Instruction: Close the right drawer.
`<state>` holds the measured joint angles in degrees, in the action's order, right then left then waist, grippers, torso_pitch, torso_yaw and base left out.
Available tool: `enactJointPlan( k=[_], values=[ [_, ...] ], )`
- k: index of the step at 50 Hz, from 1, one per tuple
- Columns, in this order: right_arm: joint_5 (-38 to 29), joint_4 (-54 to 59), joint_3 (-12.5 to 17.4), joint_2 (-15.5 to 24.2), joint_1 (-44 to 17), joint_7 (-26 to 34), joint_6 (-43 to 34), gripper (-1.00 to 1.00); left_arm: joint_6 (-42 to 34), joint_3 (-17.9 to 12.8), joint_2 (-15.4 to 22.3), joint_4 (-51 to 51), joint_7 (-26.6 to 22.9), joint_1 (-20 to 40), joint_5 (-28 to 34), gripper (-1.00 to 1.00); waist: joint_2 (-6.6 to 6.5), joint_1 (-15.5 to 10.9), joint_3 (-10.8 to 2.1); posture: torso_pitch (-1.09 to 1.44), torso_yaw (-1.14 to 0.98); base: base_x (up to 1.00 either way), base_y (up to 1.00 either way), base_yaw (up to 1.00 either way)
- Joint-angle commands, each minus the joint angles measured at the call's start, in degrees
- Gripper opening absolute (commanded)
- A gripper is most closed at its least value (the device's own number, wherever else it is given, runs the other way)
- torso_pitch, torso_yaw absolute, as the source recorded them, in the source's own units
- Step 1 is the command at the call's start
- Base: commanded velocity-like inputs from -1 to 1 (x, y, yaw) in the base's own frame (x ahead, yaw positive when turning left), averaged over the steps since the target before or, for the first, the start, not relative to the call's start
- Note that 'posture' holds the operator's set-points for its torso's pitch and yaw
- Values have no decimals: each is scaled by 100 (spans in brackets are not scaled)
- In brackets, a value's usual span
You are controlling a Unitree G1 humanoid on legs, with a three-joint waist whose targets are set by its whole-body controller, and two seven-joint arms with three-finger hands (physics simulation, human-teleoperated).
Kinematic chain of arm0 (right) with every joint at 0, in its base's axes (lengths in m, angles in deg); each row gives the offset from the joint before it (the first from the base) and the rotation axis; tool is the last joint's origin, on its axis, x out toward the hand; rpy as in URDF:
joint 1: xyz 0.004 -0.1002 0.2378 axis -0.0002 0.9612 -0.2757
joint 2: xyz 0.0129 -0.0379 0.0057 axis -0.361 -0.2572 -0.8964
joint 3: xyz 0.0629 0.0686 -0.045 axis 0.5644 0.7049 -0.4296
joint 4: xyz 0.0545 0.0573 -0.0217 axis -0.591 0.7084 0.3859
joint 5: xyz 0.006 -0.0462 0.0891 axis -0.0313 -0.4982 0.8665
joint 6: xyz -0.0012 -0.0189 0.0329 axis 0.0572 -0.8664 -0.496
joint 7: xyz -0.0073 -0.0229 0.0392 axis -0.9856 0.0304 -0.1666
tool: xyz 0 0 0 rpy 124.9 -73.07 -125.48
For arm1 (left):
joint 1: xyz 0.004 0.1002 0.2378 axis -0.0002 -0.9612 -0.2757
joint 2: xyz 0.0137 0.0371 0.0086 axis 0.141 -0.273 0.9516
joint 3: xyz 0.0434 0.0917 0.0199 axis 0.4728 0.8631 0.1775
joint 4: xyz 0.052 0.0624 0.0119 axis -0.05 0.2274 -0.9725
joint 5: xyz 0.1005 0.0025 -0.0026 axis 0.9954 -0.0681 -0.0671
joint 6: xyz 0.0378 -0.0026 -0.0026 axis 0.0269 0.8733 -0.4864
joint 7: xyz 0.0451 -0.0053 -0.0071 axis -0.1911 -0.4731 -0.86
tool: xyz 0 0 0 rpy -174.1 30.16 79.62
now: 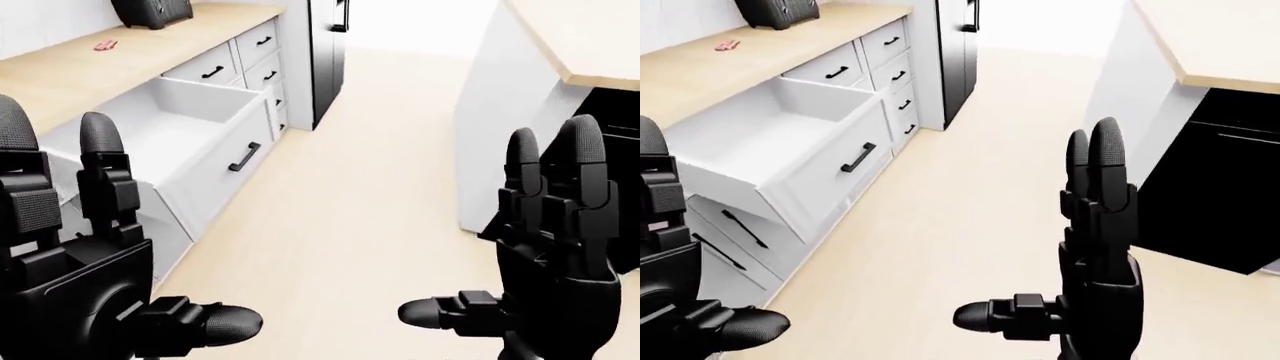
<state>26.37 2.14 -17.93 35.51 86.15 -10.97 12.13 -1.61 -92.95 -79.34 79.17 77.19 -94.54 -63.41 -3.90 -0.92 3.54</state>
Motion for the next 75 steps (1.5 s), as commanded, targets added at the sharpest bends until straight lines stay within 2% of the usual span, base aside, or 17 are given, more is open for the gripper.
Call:
enactJointPlan(
  k=[1, 8, 13, 23, 26, 27, 29, 34, 39, 47, 52, 53, 58, 59, 68, 74, 75],
  values=[
    [9, -250, 31, 30, -48, -28, 53, 100, 110, 44, -8, 204, -19, 36, 0, 100, -42, 40, -13, 0, 0, 0, 0, -40],
    [25, -270, 45, 41, -59, -31, 14, 100, 120, 46, -9, 207, -29, 25, 1, 100, 295, 55, -77, 0, 0, 0, 0, -40],
    [27, -270, 52, 37, -47, -26, 24, 100, 160, 49, -16, 191, -47, -3, -1, 100, 774, 88, -214, 0, 0, 0, 0, -40],
    [22, -184, 56, 34, -44, -26, 114, 100, 90, 55, -8, 234, -11, 26, 1, 100, 226, 105, 5, 0, 0, 0, 0, -39],
    [13, -176, 54, 34, -47, -31, 100, 100, 96, 56, -9, 234, -17, 17, -1, 100, -260, 56, -142, 0, 0, 0, 0, -39],
    [15, -167, 51, 34, -48, -32, 106, 100, 99, 57, -10, 222, -20, 18, 4, 100, 48, -17, -30, 0, 0, 0, 0, -40],
    [17, -159, 55, 35, -47, -35, 111, 100, 117, 54, -12, 207, -31, 10, -7, 100, -30, 44, -49, 0, 0, 0, 0, -39],
    [16, -224, 44, 36, -56, -32, 33, 100, 145, 52, -17, 195, -43, -11, -11, 100, 231, 57, -80, 0, 0, 0, 0, -40],
    [9, -222, 43, 38, -51, -37, 35, 100, 155, 42, -19, 187, -48, -10, -13, 100, 778, 72, -174, 0, 0, 0, 0, -39],
    [38, -187, 82, 32, -94, -57, -24, 100, 118, 32, -13, 200, -31, 20, -16, 100, 412, 134, -29, 0, 0, 0, 0, -29],
    [-87, -166, 143, 2, -151, -163, -113, 100, 116, 30, -9, 186, -29, 31, -14, 100, 44, 295, -228, 0, 0, 0, 0, 0],
    [-118, -174, 141, -2, -150, -176, -114, 100, 106, 32, -8, 190, -24, 36, -13, 100, 232, 273, -148, 0, 0, 0, 0, 0],
    [-228, -168, 97, 3, -143, -204, -122, 100, 139, 46, -11, 158, -36, 29, 1, 100, 335, 122, -287, 0, 0, 0, 3, 0],
    [-213, -183, 87, 8, -135, -203, -117, 100, 145, 47, -11, 153, -35, 27, 2, 100, 440, 113, -167, 0, 0, 2, 16, 0],
    [-147, -208, 100, 18, -137, -182, -147, 100, 129, 41, -8, 176, -28, 21, -3, 100, 264, 114, -106, 0, 0, 1, 15, 0],
    [-156, -183, 115, 13, -128, -194, -123, 100, 132, 33, -9, 168, -26, 30, -7, 100, 615, 168, -60, 0, 0, 2, 15, 0],
    [-146, -176, 118, 15, -131, -190, -124, 100, 134, 34, -9, 165, -26, 33, -1, 100, 473, 159, -93, 0, 0, 2, 15, 0]
  ],
)
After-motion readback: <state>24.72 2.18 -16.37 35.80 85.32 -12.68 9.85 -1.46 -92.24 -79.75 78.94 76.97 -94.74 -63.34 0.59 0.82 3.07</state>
